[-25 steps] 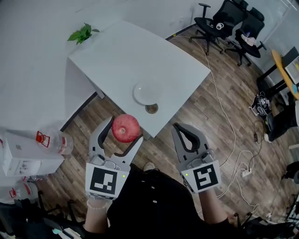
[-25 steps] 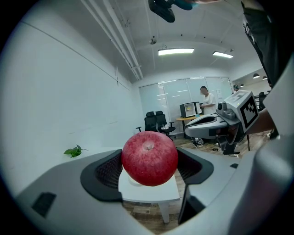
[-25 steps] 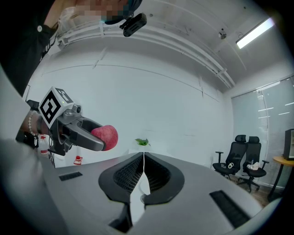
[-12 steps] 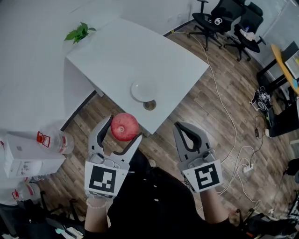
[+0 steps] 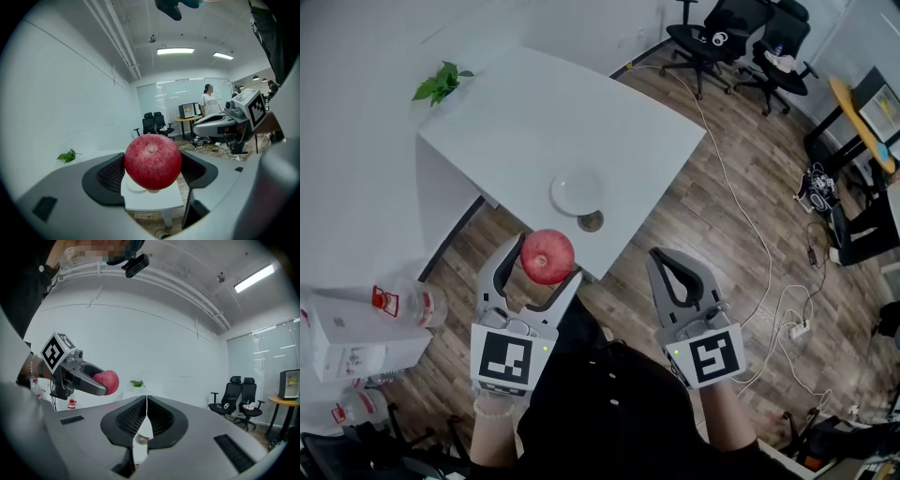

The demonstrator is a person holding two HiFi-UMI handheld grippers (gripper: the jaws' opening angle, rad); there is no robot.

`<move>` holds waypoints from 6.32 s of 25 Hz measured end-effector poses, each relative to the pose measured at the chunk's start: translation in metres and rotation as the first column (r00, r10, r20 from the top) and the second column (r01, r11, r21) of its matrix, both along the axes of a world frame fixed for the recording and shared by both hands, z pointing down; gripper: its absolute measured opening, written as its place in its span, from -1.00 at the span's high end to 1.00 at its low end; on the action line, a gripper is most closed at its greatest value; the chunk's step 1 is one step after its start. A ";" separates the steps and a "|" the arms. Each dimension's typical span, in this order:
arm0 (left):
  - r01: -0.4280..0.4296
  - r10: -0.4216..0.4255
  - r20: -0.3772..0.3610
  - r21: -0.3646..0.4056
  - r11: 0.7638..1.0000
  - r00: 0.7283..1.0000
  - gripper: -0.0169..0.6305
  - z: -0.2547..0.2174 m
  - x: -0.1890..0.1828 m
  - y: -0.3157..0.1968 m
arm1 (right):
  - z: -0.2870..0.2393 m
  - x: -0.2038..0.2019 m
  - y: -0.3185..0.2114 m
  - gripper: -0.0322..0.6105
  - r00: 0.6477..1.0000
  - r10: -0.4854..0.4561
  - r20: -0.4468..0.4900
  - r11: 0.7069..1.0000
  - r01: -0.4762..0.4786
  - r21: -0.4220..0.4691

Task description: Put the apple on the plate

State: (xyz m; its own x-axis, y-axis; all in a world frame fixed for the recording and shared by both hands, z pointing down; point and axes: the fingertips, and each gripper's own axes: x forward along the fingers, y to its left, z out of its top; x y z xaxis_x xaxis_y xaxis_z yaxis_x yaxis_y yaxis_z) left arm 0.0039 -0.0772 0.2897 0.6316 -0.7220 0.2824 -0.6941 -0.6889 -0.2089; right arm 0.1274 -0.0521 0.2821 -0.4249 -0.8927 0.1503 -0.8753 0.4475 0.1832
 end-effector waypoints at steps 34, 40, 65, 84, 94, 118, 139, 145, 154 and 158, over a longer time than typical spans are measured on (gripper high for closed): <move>-0.169 0.171 0.029 -0.061 0.984 0.985 -0.20 0.071 0.017 -0.147 | 0.047 -0.006 -0.119 0.77 0.996 0.091 -0.011 0.986 -0.092 -0.140; -0.179 0.182 0.032 -0.097 0.979 0.983 -0.20 0.097 0.021 -0.173 | 0.056 -0.004 -0.133 0.77 0.993 0.118 -0.010 0.979 -0.118 -0.166; -0.220 0.260 0.121 -0.272 0.937 0.958 -0.20 0.224 0.071 -0.233 | 0.095 0.025 -0.154 0.77 0.979 0.199 -0.046 0.941 -0.204 -0.270; -0.283 0.350 0.213 -0.291 0.914 0.912 -0.20 0.266 0.085 -0.240 | 0.108 0.029 -0.156 0.77 0.967 0.245 -0.066 0.917 -0.254 -0.308; -0.270 0.330 0.168 -0.300 0.915 0.929 -0.20 0.262 0.081 -0.243 | 0.107 0.026 -0.156 0.77 0.969 0.238 -0.068 0.919 -0.247 -0.308; -0.163 0.174 0.055 -0.157 0.974 0.983 0.41 0.170 0.054 -0.221 | 0.080 0.012 -0.131 0.77 0.986 0.157 -0.053 0.958 -0.165 -0.235; 0.007 -0.006 0.060 -0.024 1.000 0.998 0.90 0.059 0.000 -0.122 | 0.033 -0.008 -0.071 0.77 0.997 0.055 -0.047 0.992 -0.060 -0.114; 0.017 -0.018 0.035 0.029 0.999 0.999 0.90 0.028 -0.004 -0.086 | 0.023 -0.015 -0.055 0.77 0.999 0.020 -0.047 0.996 -0.023 -0.084; 0.073 -0.073 0.013 0.007 0.997 0.997 0.90 0.016 -0.008 -0.047 | 0.020 -0.017 -0.040 0.77 0.998 -0.006 -0.058 0.998 0.002 -0.064; 0.069 -0.069 0.008 0.014 0.998 0.998 0.90 0.013 -0.005 -0.036 | 0.017 -0.018 -0.036 0.77 0.998 -0.018 -0.064 0.999 0.014 -0.052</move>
State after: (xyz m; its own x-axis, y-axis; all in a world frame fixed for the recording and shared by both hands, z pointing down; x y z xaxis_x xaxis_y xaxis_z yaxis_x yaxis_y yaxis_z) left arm -0.0013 -0.1136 0.3026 0.5776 -0.7677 0.2773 -0.7380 -0.6364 -0.2246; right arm 0.1092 -0.0881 0.2995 -0.4271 -0.8762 0.2232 -0.8551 0.4717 0.2154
